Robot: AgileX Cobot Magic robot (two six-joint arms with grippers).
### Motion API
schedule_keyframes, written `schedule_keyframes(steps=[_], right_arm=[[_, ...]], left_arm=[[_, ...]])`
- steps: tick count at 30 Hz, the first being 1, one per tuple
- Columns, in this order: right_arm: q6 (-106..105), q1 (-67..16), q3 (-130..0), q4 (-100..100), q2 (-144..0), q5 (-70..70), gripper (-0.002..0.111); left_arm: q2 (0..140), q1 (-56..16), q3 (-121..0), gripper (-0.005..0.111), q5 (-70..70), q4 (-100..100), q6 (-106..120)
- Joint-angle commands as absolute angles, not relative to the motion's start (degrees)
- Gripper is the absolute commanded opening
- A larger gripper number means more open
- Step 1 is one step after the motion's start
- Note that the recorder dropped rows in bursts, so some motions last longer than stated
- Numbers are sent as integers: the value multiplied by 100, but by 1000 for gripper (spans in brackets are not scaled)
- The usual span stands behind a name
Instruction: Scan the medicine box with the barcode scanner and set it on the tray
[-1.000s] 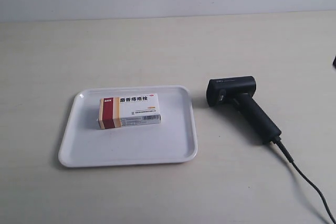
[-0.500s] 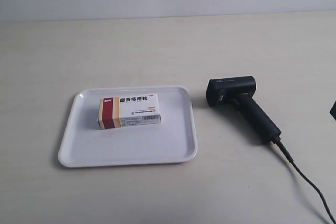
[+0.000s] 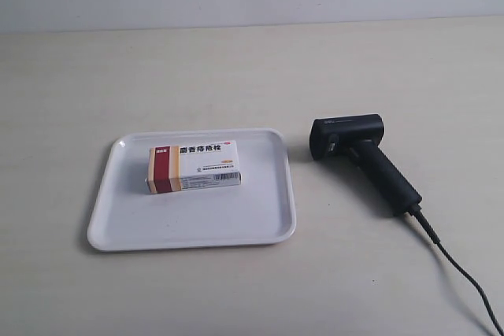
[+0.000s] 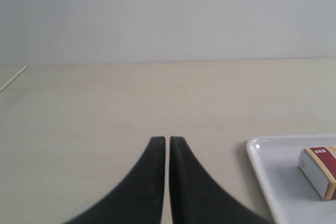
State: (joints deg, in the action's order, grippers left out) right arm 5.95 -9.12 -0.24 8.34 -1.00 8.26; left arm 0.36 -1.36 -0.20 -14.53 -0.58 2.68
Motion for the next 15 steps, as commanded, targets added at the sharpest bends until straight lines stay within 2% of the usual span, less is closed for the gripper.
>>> schedule_keyframes(steps=[1,15], right_arm=[[546,-868,0,707,0,1053,0],[546,-868,0,284,0,1107,0]], left_arm=[[0,-130,0,5,-1446,-66,263],[0,-130,0,5,-1446,-66,263]])
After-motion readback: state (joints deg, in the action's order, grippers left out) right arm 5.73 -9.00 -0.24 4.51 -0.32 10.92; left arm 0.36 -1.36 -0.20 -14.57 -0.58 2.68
